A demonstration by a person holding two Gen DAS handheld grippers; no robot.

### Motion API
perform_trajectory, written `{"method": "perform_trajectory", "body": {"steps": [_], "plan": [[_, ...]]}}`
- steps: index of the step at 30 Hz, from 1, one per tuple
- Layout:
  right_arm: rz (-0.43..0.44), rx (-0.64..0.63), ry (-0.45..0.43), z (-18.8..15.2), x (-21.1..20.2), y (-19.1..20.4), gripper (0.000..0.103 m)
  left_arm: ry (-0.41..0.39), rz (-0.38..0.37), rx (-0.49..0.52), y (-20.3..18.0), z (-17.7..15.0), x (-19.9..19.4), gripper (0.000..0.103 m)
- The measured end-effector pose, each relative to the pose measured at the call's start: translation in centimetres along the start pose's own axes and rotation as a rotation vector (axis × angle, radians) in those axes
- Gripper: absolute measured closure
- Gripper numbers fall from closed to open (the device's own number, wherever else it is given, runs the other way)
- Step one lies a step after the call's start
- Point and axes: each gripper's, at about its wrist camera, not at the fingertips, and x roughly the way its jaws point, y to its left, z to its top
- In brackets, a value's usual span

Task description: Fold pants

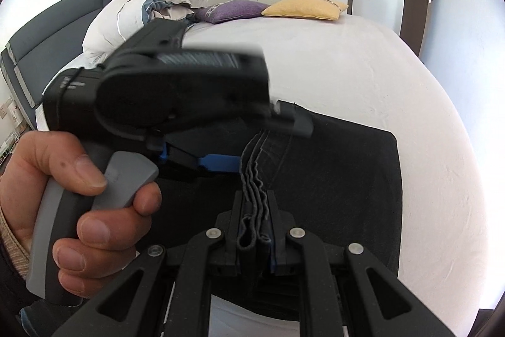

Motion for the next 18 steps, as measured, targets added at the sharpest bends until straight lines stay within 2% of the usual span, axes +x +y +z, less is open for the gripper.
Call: {"method": "perform_trajectory", "body": {"steps": [1,2,4,7,13,18], "plan": [[-0.001,-0.002,0.0,0.1,-0.1,-0.1,0.09,0.011,0.019,-0.002,0.3,0.1,0.3,0.079],[0.001,-0.004,0.001,0.2,-0.2,0.0,0.09,0.018,0.04,0.003,0.5,0.1,0.3,0.079],[0.003,-0.009,0.003,0.0,-0.3,0.2,0.09,0.018,0.044,0.022,0.4,0.2,0.0,0.088],[0.008,-0.031,0.004,0.3,-0.4,1.1,0.09,0.008,0.043,0.054,-0.1,0.7,-0.9,0.095],[0.046,-0.085,-0.002,1.5,0.0,3.4,0.09,0.008,0.089,0.133,0.2,1.9,-4.2,0.096],[0.1,-0.132,0.026,2.6,2.1,7.1,0.09,0.001,0.169,0.154,2.5,3.5,-7.6,0.096]]}}
